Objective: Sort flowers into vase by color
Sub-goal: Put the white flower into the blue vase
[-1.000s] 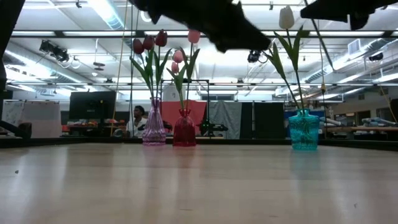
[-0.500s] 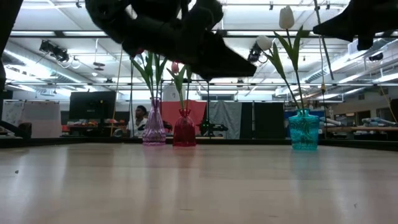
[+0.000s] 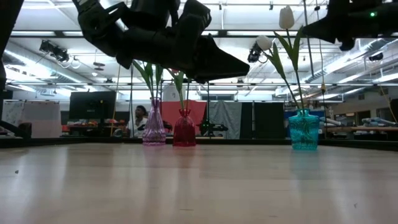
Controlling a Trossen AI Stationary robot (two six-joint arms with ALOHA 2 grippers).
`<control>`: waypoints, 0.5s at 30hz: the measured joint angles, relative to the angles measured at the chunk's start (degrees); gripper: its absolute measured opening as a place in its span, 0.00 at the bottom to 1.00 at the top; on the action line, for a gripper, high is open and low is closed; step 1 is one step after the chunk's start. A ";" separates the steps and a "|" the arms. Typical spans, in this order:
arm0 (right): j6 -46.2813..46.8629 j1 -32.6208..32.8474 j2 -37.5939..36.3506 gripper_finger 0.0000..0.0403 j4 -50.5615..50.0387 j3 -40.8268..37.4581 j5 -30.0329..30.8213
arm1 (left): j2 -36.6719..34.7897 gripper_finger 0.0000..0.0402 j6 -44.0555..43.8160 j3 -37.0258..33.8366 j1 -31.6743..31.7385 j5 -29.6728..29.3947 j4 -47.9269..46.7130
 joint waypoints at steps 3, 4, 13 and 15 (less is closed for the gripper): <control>3.10 -4.38 0.09 0.03 -8.88 4.46 -4.35 | 0.00 0.33 0.11 0.00 0.00 0.01 0.13; 4.17 -5.79 0.29 0.03 -12.26 6.33 -5.84 | 0.00 0.33 0.24 0.00 0.00 0.02 0.14; 13.30 -19.54 1.17 0.03 -28.78 11.80 -25.14 | 0.00 0.33 0.59 0.00 0.27 -0.02 0.54; 15.17 -22.30 1.57 0.03 -27.70 9.58 -27.72 | 0.00 0.33 0.59 0.00 0.43 -0.02 0.52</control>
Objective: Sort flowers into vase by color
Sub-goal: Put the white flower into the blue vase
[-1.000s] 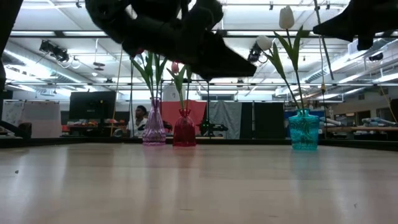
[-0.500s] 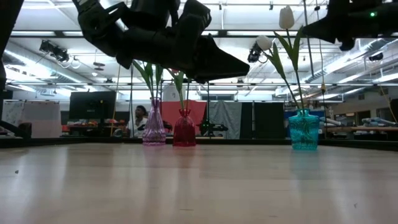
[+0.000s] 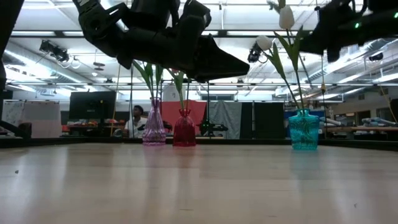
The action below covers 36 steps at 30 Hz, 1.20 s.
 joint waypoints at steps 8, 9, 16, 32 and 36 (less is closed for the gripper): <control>1.14 -7.55 2.36 0.03 18.86 -10.41 -3.25 | 0.00 0.33 0.00 0.00 0.34 -0.04 -0.05; 1.20 -8.28 2.67 0.03 20.15 -11.29 -3.59 | 0.00 0.33 0.00 0.00 0.34 -0.05 -0.15; 2.29 -11.19 5.08 0.03 28.23 -15.38 -5.42 | 0.00 0.33 0.00 0.00 0.34 -0.06 -0.28; 7.70 -11.43 9.19 0.09 25.12 -18.70 -7.13 | 0.00 0.33 0.00 0.04 0.34 -0.13 -1.44; 8.68 -11.42 9.58 0.13 24.39 -18.68 -8.71 | 0.00 0.33 0.00 0.04 0.34 -0.69 -2.16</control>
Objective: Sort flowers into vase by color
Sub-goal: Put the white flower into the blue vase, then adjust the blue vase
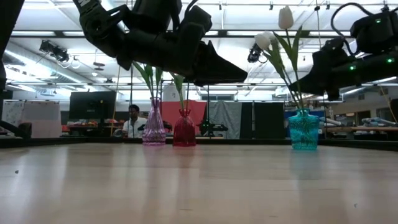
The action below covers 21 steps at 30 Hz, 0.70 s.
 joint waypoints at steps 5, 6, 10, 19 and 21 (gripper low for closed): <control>0.52 0.00 0.00 0.23 -9.62 3.21 -1.34 | 0.00 0.33 -0.02 0.00 0.00 -0.06 -1.70; 0.84 0.00 0.00 0.25 -12.15 4.16 -1.57 | 0.00 0.33 -0.02 0.00 0.00 -0.10 -2.11; 2.82 0.00 0.00 0.37 -21.47 7.82 -0.16 | 0.00 0.33 -0.02 0.00 0.00 -0.71 -2.80; 3.90 0.00 0.00 0.47 -33.90 14.79 3.84 | 0.00 0.33 -0.17 0.00 0.00 -0.67 -3.86; 5.57 0.00 0.00 0.46 -38.21 16.47 5.36 | 0.00 0.33 -0.20 0.00 0.00 -0.67 -4.62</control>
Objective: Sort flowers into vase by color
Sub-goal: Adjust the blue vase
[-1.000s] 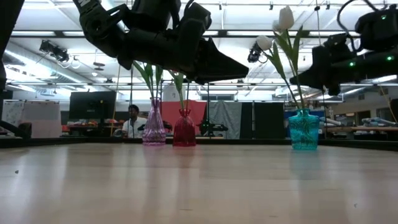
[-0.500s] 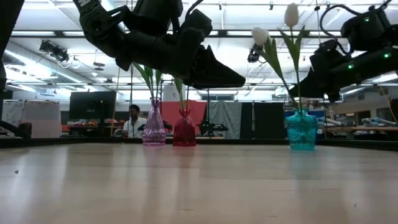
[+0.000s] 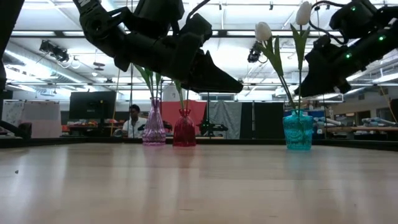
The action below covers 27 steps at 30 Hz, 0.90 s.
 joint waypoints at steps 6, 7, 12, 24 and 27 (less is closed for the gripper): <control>5.98 0.00 0.00 0.46 -11.33 2.79 3.21 | 0.00 0.33 -0.22 0.00 0.00 0.04 -0.88; 7.00 0.00 0.00 0.45 -12.45 2.79 3.20 | 0.00 0.33 -0.22 0.00 0.00 0.04 -0.76; 11.74 0.00 1.47 0.45 -17.10 2.79 4.11 | 0.00 0.33 -0.24 0.01 0.00 0.04 -0.45; 18.40 0.00 16.33 0.45 -16.17 2.79 6.17 | 0.00 0.33 -0.30 0.02 0.00 0.08 0.46; 19.13 0.00 19.17 0.45 -14.56 2.79 4.16 | 0.00 0.33 -0.30 0.02 0.00 0.10 -0.69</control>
